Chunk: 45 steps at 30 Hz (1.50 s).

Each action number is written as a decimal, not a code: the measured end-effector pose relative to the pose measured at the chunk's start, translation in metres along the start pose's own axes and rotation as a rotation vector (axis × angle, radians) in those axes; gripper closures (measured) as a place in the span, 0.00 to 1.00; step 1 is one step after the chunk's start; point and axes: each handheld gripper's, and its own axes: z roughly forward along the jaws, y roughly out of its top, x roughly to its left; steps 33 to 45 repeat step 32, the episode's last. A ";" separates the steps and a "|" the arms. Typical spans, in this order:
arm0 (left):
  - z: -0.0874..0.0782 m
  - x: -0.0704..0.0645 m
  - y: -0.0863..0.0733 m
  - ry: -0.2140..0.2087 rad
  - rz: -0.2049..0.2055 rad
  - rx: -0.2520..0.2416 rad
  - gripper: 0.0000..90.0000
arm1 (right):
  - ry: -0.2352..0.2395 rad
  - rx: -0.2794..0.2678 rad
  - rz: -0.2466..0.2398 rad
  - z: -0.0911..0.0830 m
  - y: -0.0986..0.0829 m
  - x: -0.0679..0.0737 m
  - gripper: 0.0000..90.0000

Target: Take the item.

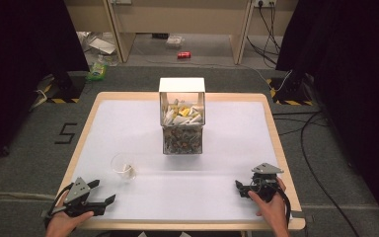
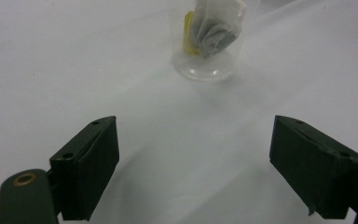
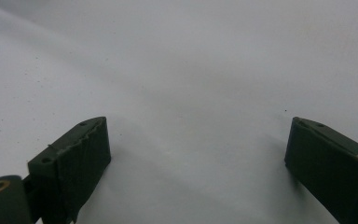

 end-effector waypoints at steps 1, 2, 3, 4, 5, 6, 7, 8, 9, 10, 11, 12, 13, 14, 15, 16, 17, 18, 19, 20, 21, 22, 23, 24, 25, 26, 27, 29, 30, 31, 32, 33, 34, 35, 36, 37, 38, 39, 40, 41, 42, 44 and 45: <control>0.000 -0.001 -0.001 0.003 0.002 0.004 0.17 | 0.000 0.000 0.000 0.000 0.000 0.000 0.08; 0.000 -0.002 -0.002 0.004 0.005 0.008 0.17 | -0.001 0.000 0.000 0.000 0.000 0.000 0.08; 0.001 -0.002 -0.003 0.006 0.008 0.011 0.17 | -0.001 0.000 -0.001 0.000 0.000 0.000 0.08; 0.001 -0.002 -0.004 0.007 0.008 0.015 0.17 | 0.000 0.000 -0.001 0.000 0.000 0.000 0.08; 0.001 -0.002 -0.004 0.007 0.004 0.014 0.17 | 0.000 0.000 -0.001 0.000 0.000 0.000 0.08; 0.000 -0.001 -0.005 0.004 -0.004 0.012 0.17 | 0.000 0.000 0.000 0.000 0.000 0.000 0.08; 0.000 -0.001 -0.006 0.004 -0.009 0.012 0.17 | 0.000 0.000 0.000 0.000 0.000 0.000 0.08; -0.001 -0.001 -0.006 0.003 -0.011 0.011 0.17 | 0.000 0.000 0.000 0.000 0.000 0.000 0.08; -0.001 -0.001 -0.007 0.002 -0.014 0.010 0.17 | 0.000 0.000 0.000 0.000 0.000 0.000 0.08; -0.002 -0.001 -0.008 0.002 -0.016 0.008 0.17 | 0.000 0.000 0.000 0.000 0.000 0.000 0.08; -0.002 -0.001 -0.009 0.001 -0.018 0.004 0.17 | 0.000 0.000 0.000 0.000 0.000 0.000 0.08; -0.002 -0.001 -0.009 0.002 -0.015 0.002 0.17 | 0.000 0.000 0.000 0.000 0.000 0.000 0.08; -0.003 -0.001 -0.010 0.001 -0.016 -0.001 0.17 | 0.000 0.000 0.000 0.000 0.000 0.000 0.08; -0.003 -0.001 -0.011 0.000 -0.018 -0.006 0.17 | 0.000 0.000 0.000 0.000 0.000 0.000 0.08; -0.003 -0.001 -0.011 0.001 -0.017 -0.009 0.17 | 0.000 0.000 0.000 0.000 0.000 0.000 0.08; -0.003 -0.001 -0.012 0.001 -0.020 -0.014 0.17 | 0.000 0.000 0.000 0.000 0.000 0.000 0.08; -0.003 -0.001 -0.013 0.001 -0.020 -0.021 0.17 | 0.000 0.000 -0.001 0.000 0.000 0.000 0.08; -0.003 -0.002 -0.014 0.003 -0.020 -0.028 0.17 | -0.001 -0.001 -0.001 0.000 0.000 0.000 0.08; -0.003 -0.002 -0.015 0.004 -0.022 -0.037 0.17 | -0.001 -0.001 -0.001 0.000 0.000 0.000 0.08; -0.003 -0.002 -0.016 0.004 -0.025 -0.047 0.16 | -0.001 0.000 -0.001 0.000 0.000 0.000 0.08; -0.003 -0.002 -0.017 0.004 -0.024 -0.054 0.16 | 0.000 0.000 0.000 0.000 0.000 0.000 0.08; -0.003 -0.002 -0.018 0.005 -0.023 -0.058 0.16 | 0.000 0.000 -0.001 0.000 0.000 0.000 0.08; -0.003 -0.002 -0.018 0.006 -0.024 -0.058 0.16 | 0.000 0.000 0.000 0.000 0.000 0.000 0.08; -0.003 -0.002 -0.018 0.007 -0.025 -0.056 0.16 | 0.000 0.000 0.000 0.000 0.000 0.000 0.08; -0.003 -0.002 -0.018 0.007 -0.026 -0.056 0.16 | 0.000 -0.001 -0.001 0.000 0.000 0.000 0.08; -0.003 -0.002 -0.018 0.007 -0.026 -0.056 0.16 | 0.000 0.000 -0.001 0.000 0.000 0.000 0.08; -0.003 -0.002 -0.018 0.007 -0.026 -0.058 0.16 | 0.000 0.000 -0.001 0.000 0.000 0.000 0.08; -0.003 -0.002 -0.018 0.006 -0.028 -0.062 0.16 | 0.000 0.000 -0.001 0.000 0.000 0.000 0.08; -0.003 -0.002 -0.018 0.006 -0.028 -0.062 0.16 | 0.000 0.000 0.000 0.000 0.000 0.000 0.08; -0.003 -0.002 -0.018 0.006 -0.028 -0.062 0.16 | 0.000 -0.001 -0.001 0.000 0.000 0.000 0.08; -0.003 -0.002 -0.018 0.006 -0.028 -0.063 0.16 | 0.000 -0.001 -0.001 0.000 0.000 0.000 0.08; -0.003 -0.002 -0.018 0.006 -0.028 -0.063 0.16 | 0.000 -0.001 -0.001 0.000 0.000 0.000 0.08; -0.003 -0.002 -0.018 0.006 -0.028 -0.063 0.16 | 0.000 -0.001 -0.001 0.000 0.000 0.000 0.08; -0.003 -0.002 -0.018 0.006 -0.028 -0.063 0.16 | 0.000 -0.001 -0.001 0.000 0.000 0.000 0.08; -0.003 -0.002 -0.018 0.006 -0.028 -0.063 0.16 | 0.000 -0.001 -0.001 0.000 0.000 0.000 0.08; -0.003 -0.002 -0.018 0.006 -0.028 -0.063 0.16 | 0.000 -0.001 -0.001 0.000 0.000 0.000 0.08; -0.003 -0.002 -0.018 0.006 -0.028 -0.063 0.16 | 0.000 -0.001 -0.001 0.000 0.000 0.000 0.08; -0.003 -0.002 -0.018 0.006 -0.028 -0.063 0.16 | 0.000 -0.001 -0.001 0.000 0.000 0.000 0.08; -0.003 -0.002 -0.018 0.006 -0.028 -0.063 0.16 | 0.000 -0.001 -0.001 0.000 0.000 0.000 0.08; -0.003 -0.002 -0.018 0.006 -0.028 -0.063 0.16 | 0.000 -0.001 -0.001 0.000 0.000 0.000 0.08; -0.003 -0.002 -0.018 0.006 -0.028 -0.063 0.16 | 0.000 -0.001 -0.001 0.000 0.000 0.000 0.08; -0.003 -0.002 -0.018 0.006 -0.028 -0.063 0.16 | 0.000 -0.001 -0.001 0.000 0.000 0.000 0.08; -0.003 -0.002 -0.018 0.006 -0.028 -0.063 0.16 | 0.000 -0.001 -0.001 0.000 0.000 0.000 0.08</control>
